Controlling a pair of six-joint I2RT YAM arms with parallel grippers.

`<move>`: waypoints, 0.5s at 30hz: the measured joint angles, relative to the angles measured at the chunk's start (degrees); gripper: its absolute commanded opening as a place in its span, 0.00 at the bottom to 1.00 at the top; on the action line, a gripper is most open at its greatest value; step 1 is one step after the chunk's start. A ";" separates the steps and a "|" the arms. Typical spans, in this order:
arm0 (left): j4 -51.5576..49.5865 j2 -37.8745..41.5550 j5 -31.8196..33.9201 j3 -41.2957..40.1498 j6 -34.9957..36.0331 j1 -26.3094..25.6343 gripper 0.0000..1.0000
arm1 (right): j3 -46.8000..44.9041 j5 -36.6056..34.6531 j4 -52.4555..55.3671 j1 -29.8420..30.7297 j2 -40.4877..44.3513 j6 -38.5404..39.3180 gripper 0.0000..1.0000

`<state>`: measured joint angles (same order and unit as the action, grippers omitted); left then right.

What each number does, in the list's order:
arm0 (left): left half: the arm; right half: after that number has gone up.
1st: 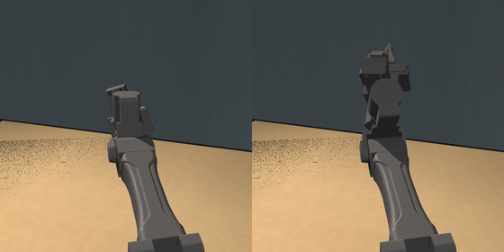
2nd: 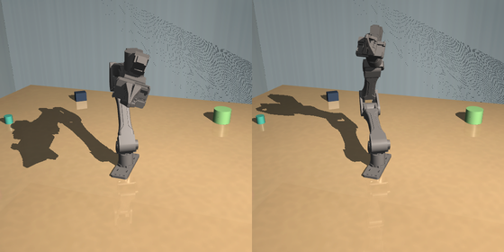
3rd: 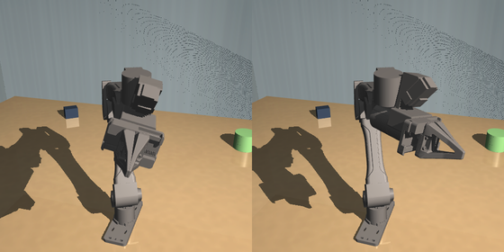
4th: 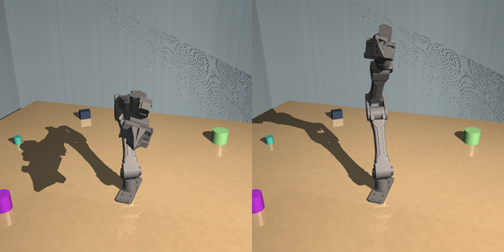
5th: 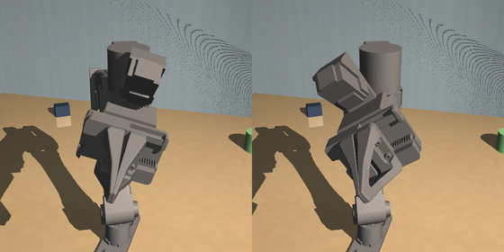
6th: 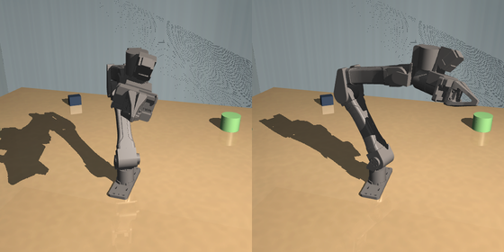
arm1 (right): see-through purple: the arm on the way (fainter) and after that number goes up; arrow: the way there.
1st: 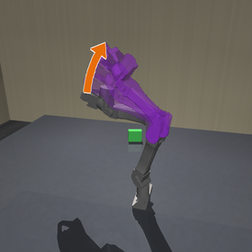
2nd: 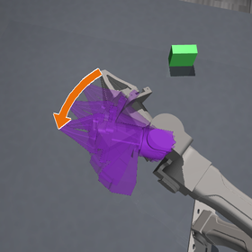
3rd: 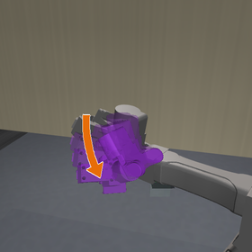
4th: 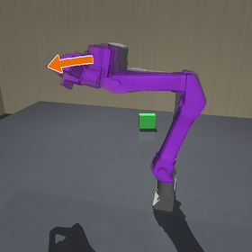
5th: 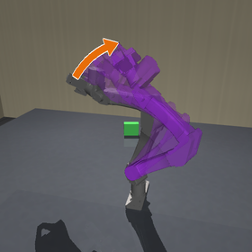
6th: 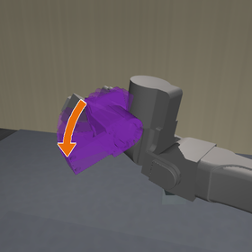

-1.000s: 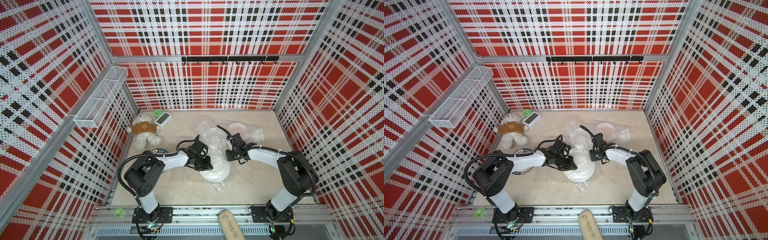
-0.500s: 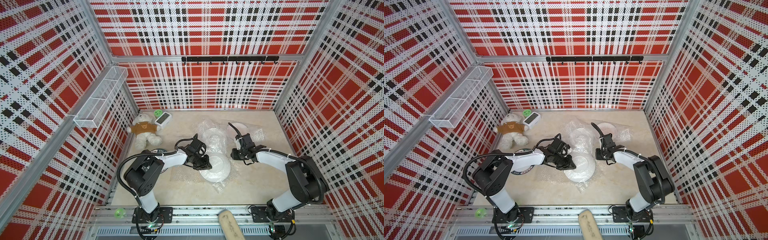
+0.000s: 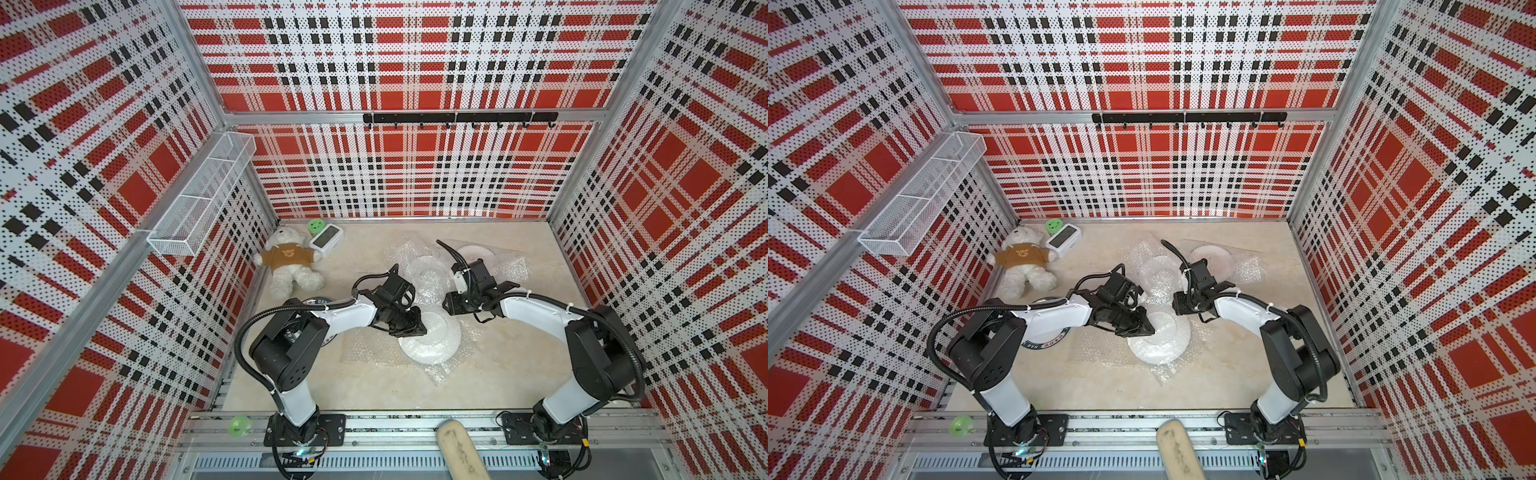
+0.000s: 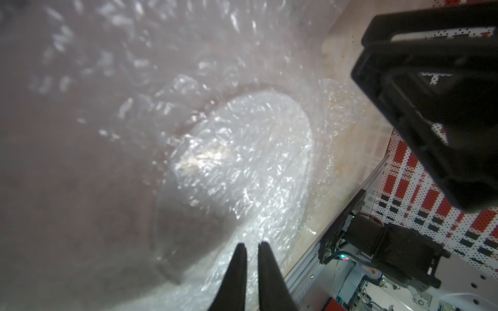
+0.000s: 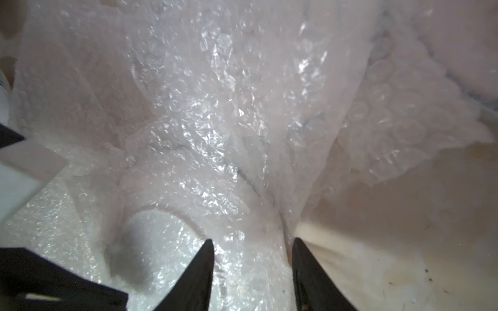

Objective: Unpack dinner plates from bubble wrap
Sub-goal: Unwrap the bubble wrap.

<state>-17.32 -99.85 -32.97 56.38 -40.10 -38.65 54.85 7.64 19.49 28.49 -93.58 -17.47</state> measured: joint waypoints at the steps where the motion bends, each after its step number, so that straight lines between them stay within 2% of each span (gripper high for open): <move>1: -0.11 0.00 0.15 0.00 0.11 -0.04 0.15 | 0.02 -0.17 0.09 0.00 -0.66 0.04 0.53; 9: -1.66 -0.11 1.90 -0.85 1.20 -0.07 0.14 | 1.38 -1.64 0.61 0.81 -4.68 0.04 0.47; 12: -1.60 -0.31 2.01 -0.94 1.49 -0.07 0.14 | 1.70 -1.70 0.33 1.11 -5.03 0.02 0.39; 15: -1.57 -0.33 2.14 -0.98 1.77 -0.07 0.14 | 1.70 -1.75 0.13 1.14 -5.07 -0.33 0.23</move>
<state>-18.90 -100.18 -30.83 55.40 -38.33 -38.72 56.55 5.89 19.62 29.63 -98.65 -17.80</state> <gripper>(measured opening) 0.140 0.291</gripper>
